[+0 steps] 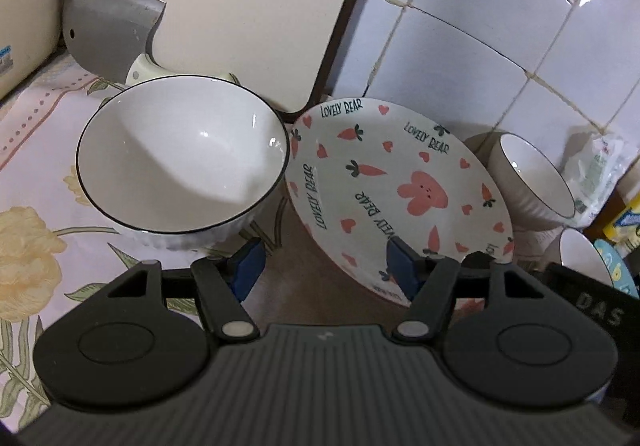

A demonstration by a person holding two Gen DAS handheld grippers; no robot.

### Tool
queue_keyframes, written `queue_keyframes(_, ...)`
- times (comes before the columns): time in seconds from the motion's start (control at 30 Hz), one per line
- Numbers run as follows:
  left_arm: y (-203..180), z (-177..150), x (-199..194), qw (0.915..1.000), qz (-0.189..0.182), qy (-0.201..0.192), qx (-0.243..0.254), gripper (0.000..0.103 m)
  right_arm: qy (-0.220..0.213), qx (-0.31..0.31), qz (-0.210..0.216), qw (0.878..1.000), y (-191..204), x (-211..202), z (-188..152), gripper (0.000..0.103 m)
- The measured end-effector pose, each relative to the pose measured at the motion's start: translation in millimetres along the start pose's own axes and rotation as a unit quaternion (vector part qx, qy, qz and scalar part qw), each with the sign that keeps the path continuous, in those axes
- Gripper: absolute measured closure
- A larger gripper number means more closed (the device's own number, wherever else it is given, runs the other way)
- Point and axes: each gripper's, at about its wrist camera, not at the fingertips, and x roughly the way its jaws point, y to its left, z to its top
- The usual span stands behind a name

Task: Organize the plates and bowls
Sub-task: 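Move both grippers to the pink bunny plate rim and close them, then lift the bunny plate with both grippers and carry it over the white plate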

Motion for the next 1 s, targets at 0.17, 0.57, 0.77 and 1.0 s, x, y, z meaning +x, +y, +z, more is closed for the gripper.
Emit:
queue_keyframes(0.17,2.8,0.7,7.2,0.9995,-0.003,0.021,-0.021,0.073,-0.012,0.028,-0.028,0.999,-5.0,14.6,-1.5,0.062)
queue_keyframes(0.57,-3.7,6.1,17.0,0.9993,-0.001,0.015,-0.034,0.081,-0.017,0.05,-0.034,0.998,-12.7,32.0,0.9,0.086)
queue_keyframes(0.77,-7.9,2.1,16.0,0.9999,0.002,0.004,-0.015,0.081,-0.022,0.025,-0.029,0.999,-10.5,34.1,0.3,0.084)
queue_keyframes(1.0,-31.2,-1.8,-1.6,0.9948,0.034,-0.001,0.096,0.078,0.007,-0.029,-0.029,0.999,-3.0,27.4,3.3,0.081)
